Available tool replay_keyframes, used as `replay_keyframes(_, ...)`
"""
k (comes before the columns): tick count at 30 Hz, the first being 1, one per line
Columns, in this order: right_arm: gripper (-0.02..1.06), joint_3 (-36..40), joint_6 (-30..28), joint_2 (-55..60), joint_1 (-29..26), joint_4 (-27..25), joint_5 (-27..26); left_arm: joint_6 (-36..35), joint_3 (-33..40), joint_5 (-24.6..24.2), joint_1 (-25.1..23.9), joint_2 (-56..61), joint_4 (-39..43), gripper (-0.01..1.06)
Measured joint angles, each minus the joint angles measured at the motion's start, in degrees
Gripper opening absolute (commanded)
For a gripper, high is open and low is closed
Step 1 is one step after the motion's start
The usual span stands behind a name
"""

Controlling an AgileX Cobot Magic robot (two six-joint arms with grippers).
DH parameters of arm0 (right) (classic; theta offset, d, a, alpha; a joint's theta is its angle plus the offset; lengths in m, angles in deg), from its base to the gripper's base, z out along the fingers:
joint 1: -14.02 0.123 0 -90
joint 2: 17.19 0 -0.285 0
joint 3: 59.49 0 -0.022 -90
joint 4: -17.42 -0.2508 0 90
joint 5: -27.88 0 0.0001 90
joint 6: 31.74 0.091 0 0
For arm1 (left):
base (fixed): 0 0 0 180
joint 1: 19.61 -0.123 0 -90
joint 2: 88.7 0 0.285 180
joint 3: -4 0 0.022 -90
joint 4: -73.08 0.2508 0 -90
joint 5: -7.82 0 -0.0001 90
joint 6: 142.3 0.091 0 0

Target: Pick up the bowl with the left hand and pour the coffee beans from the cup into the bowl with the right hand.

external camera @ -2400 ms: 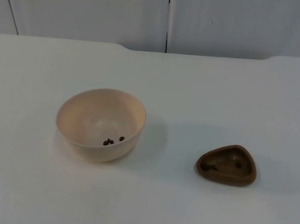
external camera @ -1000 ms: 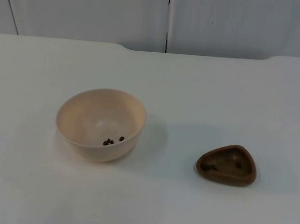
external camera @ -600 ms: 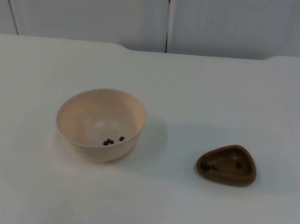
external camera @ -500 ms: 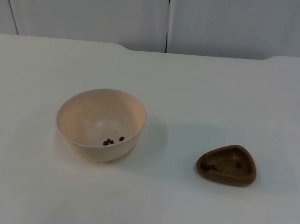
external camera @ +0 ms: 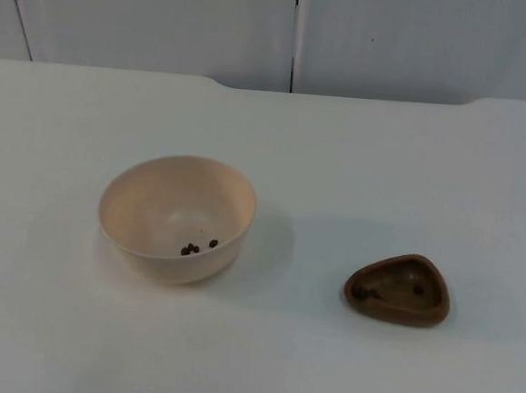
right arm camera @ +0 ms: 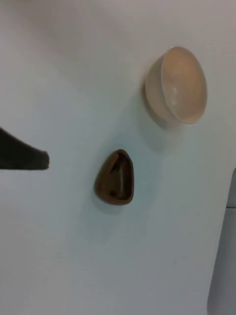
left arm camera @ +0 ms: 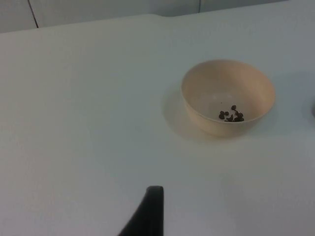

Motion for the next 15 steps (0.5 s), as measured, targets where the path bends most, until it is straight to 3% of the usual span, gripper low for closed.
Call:
replay_keyframes(1,0.9,0.0,0.0,0.0,0.0,0.0,0.0,0.0,0.0,0.0,0.0,0.0,0.0,1.04)
replay_keyframes(3,1.06,0.0,0.0,0.0,0.0,0.0,0.0,0.0,0.0,0.0,0.0,0.0,0.0,1.05)
replay_keyframes(15,1.05,0.0,0.0,0.0,0.0,0.0,0.0,0.0,0.0,0.0,0.0,0.0,0.0,1.05)
